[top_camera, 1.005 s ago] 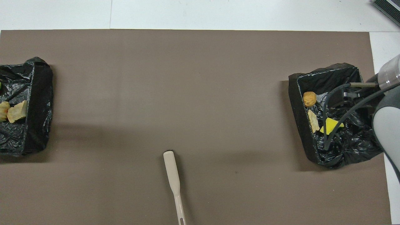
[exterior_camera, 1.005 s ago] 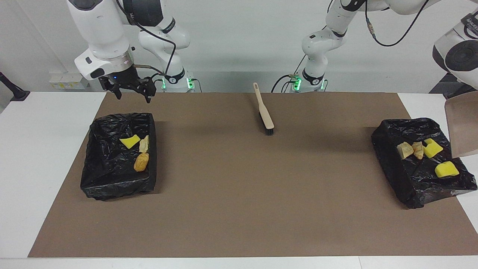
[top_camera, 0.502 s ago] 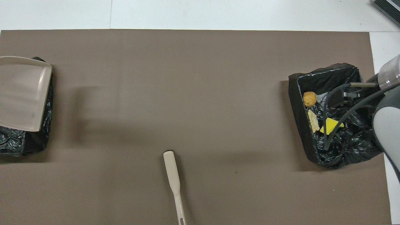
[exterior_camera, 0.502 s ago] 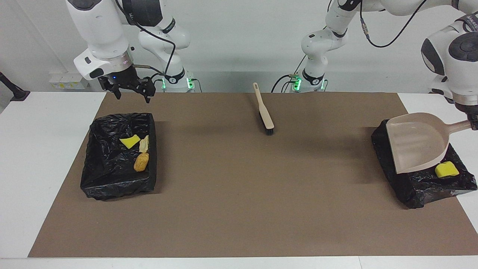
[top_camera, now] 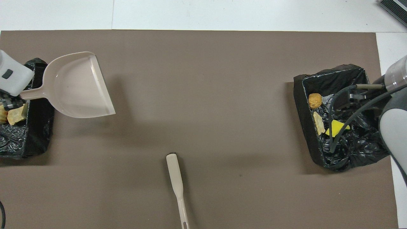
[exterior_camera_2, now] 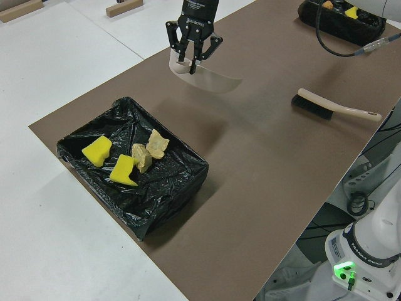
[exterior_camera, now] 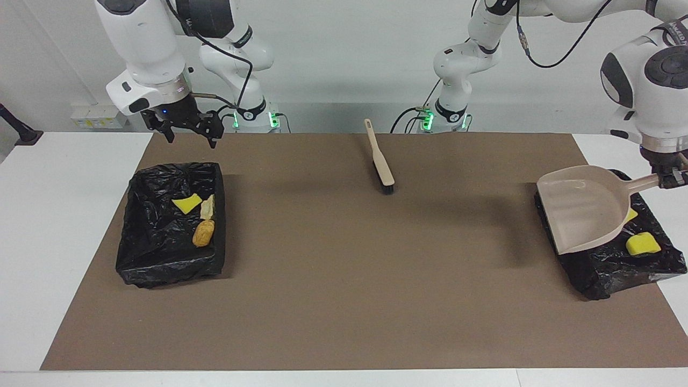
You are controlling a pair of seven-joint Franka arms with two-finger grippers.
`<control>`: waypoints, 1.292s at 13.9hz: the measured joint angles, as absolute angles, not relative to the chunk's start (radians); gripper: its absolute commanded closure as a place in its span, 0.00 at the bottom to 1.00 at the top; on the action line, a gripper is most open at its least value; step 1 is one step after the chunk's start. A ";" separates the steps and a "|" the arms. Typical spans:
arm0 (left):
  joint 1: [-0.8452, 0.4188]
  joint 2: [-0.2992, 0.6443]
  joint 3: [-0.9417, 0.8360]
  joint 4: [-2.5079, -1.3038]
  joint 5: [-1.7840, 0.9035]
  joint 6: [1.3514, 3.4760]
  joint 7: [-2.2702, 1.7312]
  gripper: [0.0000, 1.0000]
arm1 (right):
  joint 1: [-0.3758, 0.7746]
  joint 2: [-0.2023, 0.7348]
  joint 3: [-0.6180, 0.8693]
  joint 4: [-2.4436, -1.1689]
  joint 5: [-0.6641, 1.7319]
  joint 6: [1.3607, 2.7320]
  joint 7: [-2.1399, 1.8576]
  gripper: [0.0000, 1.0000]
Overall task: Sweep and dump trash in bin
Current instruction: 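Bring the empty dustpan back from the bin with the left gripper, then lower the dustpan onto the table center and open the left gripper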
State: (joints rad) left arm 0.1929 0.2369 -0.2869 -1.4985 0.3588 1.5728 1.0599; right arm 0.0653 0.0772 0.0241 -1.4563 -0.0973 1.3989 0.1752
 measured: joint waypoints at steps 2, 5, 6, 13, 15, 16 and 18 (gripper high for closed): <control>0.158 0.237 -0.288 -1.521 0.298 1.573 0.899 1.00 | 0.065 0.077 0.024 -1.456 -0.097 1.399 0.175 0.00; 0.065 0.237 -0.289 -1.560 0.232 1.573 0.630 1.00 | 0.065 0.077 0.024 -1.456 -0.097 1.399 0.175 0.00; 0.025 0.237 -0.289 -1.576 0.208 1.573 0.538 1.00 | 0.065 0.077 0.024 -1.456 -0.097 1.399 0.175 0.00; -0.190 0.248 -0.291 -1.707 0.069 1.796 -0.017 1.00 | 0.065 0.077 0.024 -1.456 -0.097 1.399 0.175 0.00; -0.216 0.263 -0.290 -1.743 0.043 1.882 -0.119 1.00 | 0.065 0.077 0.024 -1.456 -0.097 1.399 0.175 0.00; -0.223 0.275 -0.290 -1.758 0.030 1.931 -0.165 1.00 | 0.065 0.077 0.024 -1.456 -0.097 1.399 0.175 0.00; -0.241 0.296 -0.290 -1.787 0.020 2.029 -0.251 1.00 | 0.065 0.077 0.024 -1.456 -0.097 1.399 0.175 0.00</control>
State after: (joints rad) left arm -0.2412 0.2961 -0.2900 -1.7869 0.0197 2.0289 -0.2510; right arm 0.0653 0.0772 0.0241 -1.4563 -0.0973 1.3989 0.1752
